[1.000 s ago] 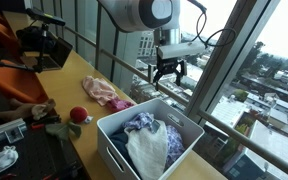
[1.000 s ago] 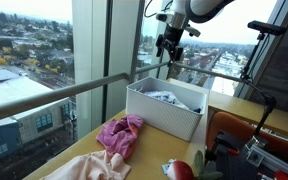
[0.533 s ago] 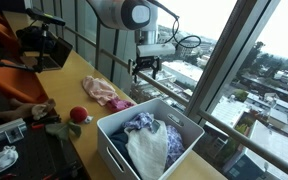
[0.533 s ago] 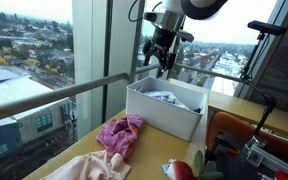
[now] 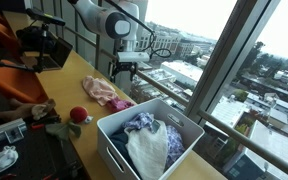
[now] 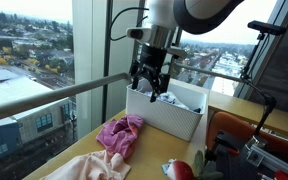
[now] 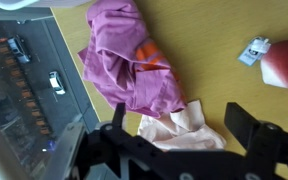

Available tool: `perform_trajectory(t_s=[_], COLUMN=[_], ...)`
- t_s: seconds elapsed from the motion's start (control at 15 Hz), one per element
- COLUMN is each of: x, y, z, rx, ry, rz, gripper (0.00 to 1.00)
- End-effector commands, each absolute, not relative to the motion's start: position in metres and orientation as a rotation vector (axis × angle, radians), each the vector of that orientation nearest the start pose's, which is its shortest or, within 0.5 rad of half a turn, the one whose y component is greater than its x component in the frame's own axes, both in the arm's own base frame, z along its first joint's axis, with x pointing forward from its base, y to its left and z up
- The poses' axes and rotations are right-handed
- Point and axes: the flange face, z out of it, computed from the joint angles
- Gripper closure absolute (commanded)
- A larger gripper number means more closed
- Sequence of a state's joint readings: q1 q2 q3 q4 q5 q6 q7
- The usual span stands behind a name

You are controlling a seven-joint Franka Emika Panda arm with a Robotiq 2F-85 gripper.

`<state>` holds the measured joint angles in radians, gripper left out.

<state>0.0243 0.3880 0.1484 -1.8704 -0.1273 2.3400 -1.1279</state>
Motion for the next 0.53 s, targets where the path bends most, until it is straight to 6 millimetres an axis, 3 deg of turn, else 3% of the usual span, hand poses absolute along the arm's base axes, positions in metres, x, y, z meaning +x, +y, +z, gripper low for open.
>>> perform_trajectory(t_s=[0.0, 0.2, 0.47], x=[0.643, 0.644, 0.651], y=[0.104, 0.113, 0.135], z=[0.279, 0.247, 0.220], rx=[-2.487, -2.469, -2.459], ry=[-2.006, -1.991, -1.973], rz=[-0.033, 0.027, 0.063], gripper=[0.00, 0.00, 0.00])
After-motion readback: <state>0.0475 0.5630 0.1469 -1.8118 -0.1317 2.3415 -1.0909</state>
